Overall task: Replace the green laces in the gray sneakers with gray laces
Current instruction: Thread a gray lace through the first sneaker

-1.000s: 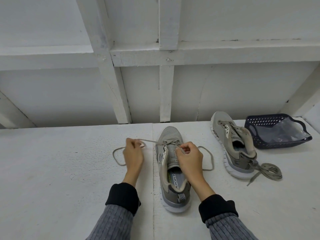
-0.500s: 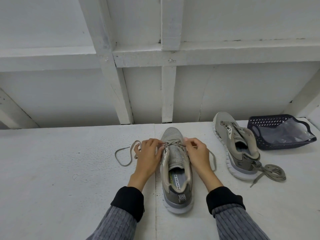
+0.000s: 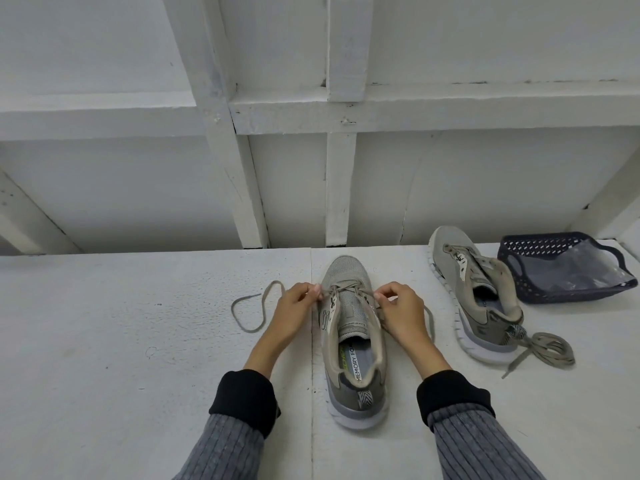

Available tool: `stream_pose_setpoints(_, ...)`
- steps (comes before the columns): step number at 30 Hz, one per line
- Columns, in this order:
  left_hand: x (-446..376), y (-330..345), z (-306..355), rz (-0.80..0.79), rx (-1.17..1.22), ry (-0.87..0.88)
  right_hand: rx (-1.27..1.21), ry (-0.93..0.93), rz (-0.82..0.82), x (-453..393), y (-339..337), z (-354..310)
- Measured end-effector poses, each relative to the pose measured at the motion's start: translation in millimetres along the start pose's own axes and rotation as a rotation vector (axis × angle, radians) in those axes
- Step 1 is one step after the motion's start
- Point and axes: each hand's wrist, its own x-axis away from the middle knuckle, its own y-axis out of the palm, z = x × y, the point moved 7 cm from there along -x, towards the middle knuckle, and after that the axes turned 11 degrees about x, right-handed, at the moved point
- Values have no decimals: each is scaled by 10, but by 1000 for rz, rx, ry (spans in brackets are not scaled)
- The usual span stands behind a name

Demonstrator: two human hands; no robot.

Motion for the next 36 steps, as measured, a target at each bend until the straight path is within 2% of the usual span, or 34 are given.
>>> stream_pose_setpoints(2, 19, -30, 133, -40, 149, -4, -50, 7, 1, 10, -58, -33)
stream_pose_setpoints(7, 40, -45, 645, -81, 483, 175, -179, -2, 47, 71, -169, -191)
stream_pose_setpoints(9, 18, -42, 756, -80, 405, 226, -227, 5, 63, 93, -203, -255)
stream_pose_setpoints(13, -29, 23, 750, -59, 66, 286, -347, 16, 57, 130, -242, -346)
stream_pose_setpoints(18, -12, 137, 574, 26, 6, 229, -430, -8, -95, 166, -174, -499)
stream_pose_setpoints(21, -9, 167, 523, 44, -66, 242, -331, -47, -182, 167, -97, -586)
stream_pose_setpoints(26, -8, 127, 511, 60, -81, 240, -214, -69, -198, 108, -83, -602)
stream_pose_setpoints(29, -28, 11, 538, 103, -188, 262, -220, -96, -246, 88, -179, -641)
stream_pose_setpoints(31, -62, -139, 501, 176, -214, 266, -393, -104, -279, 87, -311, -711)
stream_pose_setpoints(33, -110, -347, 392, 284, -170, 217, -726, -72, -304, 65, -470, -759)
stream_pose_setpoints(35, -141, -526, 243, 374, -117, 135, -978, -40, -268, 16, -651, -751)
stream_pose_setpoints(36, -147, -587, 173, 401, -114, 97, -1027, -38, -248, -6, -724, -742)
